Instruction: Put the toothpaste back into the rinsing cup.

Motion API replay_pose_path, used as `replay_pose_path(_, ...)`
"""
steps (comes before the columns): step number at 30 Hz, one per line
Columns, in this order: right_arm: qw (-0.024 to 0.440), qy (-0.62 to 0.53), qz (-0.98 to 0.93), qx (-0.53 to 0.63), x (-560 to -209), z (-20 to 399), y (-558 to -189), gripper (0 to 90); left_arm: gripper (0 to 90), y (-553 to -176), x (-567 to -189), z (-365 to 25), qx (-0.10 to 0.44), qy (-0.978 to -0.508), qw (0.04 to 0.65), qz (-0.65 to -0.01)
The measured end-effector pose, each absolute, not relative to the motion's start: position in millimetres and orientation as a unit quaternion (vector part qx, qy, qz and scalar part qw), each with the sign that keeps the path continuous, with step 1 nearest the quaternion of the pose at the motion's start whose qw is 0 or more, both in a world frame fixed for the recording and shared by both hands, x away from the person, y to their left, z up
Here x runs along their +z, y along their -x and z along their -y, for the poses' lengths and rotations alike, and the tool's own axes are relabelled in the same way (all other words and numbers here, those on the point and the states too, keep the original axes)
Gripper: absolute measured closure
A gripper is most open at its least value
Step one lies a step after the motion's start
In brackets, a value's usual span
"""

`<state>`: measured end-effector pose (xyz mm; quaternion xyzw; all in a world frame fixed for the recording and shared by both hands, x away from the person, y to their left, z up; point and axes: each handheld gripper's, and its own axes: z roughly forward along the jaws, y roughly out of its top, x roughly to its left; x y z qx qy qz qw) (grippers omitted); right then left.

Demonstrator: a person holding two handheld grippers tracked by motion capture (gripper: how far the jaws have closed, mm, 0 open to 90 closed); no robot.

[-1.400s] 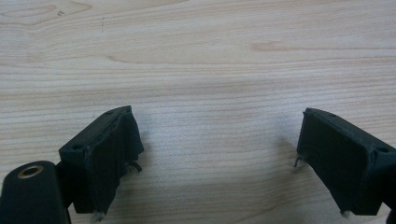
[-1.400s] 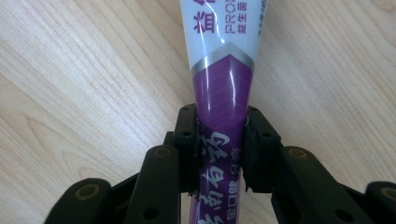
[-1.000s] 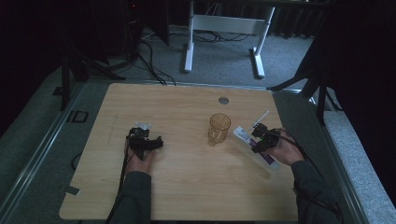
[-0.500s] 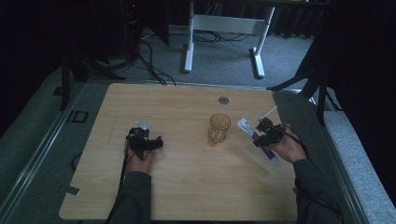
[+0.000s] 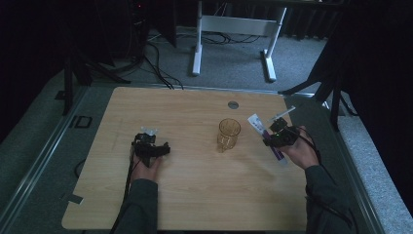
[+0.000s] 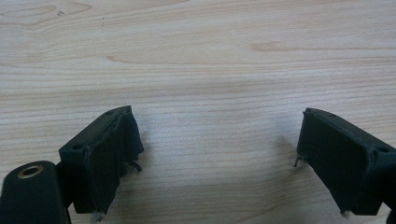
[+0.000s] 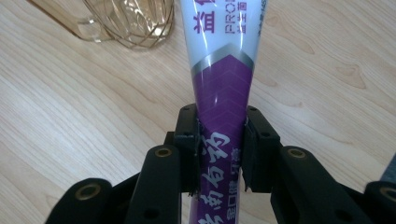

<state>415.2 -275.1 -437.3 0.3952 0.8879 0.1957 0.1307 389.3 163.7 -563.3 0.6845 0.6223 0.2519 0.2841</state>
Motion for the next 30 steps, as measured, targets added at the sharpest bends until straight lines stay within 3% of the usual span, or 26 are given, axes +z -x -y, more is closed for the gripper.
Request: replay_pose_path(30, 0.166, -0.415, -0.848, 0.284, -427.0, 271.6, -418.1, 71.4, 11.4, -389.5, -563.3, -163.8, 0.252, -0.685, 0.284, -0.622)
